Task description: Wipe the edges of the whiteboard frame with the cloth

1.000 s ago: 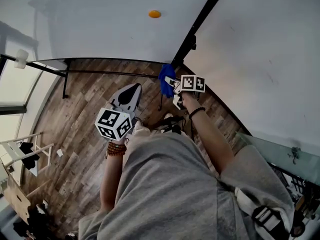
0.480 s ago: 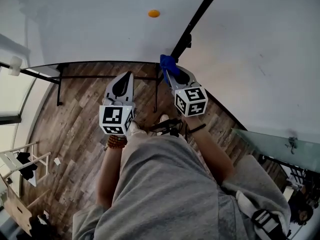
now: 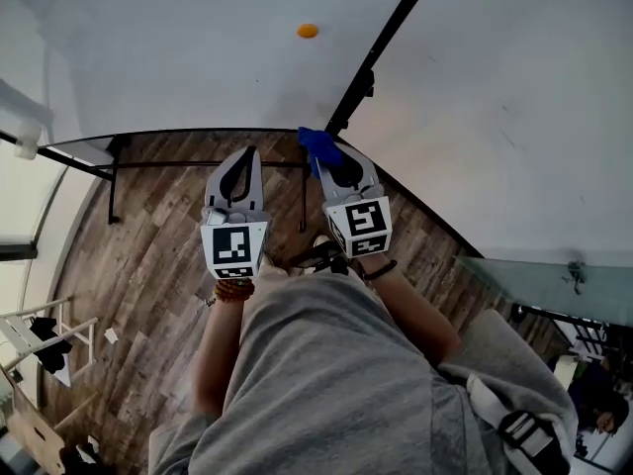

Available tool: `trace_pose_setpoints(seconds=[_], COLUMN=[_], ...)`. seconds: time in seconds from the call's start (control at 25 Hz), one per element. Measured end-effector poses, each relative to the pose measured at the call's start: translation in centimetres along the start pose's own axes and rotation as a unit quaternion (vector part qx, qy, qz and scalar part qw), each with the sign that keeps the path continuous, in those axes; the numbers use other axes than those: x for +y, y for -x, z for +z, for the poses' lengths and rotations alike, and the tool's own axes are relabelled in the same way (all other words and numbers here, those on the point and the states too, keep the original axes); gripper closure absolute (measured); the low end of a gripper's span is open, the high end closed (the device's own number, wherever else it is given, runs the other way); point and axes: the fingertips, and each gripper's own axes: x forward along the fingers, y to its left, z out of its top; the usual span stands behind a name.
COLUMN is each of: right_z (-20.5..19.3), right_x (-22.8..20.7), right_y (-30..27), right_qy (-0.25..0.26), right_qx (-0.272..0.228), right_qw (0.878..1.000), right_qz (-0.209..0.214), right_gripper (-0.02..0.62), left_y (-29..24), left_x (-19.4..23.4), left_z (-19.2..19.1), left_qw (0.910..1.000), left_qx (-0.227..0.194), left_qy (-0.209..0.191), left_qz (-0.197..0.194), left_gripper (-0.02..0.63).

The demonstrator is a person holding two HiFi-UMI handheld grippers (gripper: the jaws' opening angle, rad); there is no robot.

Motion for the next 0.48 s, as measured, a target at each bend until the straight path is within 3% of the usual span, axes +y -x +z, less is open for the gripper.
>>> trace_pose_setpoints(seconds=[0.32, 0.48], right_z=[-0.1, 0.1], right_x=[1.6, 1.8], right_y=[0.9, 2.0], right_qy=[0.009, -0.002], right_qx=[-0.001, -0.003], right_qw=[1.0, 1.0], right_qz=[-0.002, -0.013], right_gripper=[0.523, 0.523], left_y=[1.2, 1.5], left_x=[-1.0, -1.4], left_z=[-2.5, -2.6], left_qw=[0.9991, 0.9989], left_qx=[0.035, 0.027], left_qy=[0.01, 0.012], left_qz=[-0.023, -0.036], left_gripper=[0.598, 0.598])
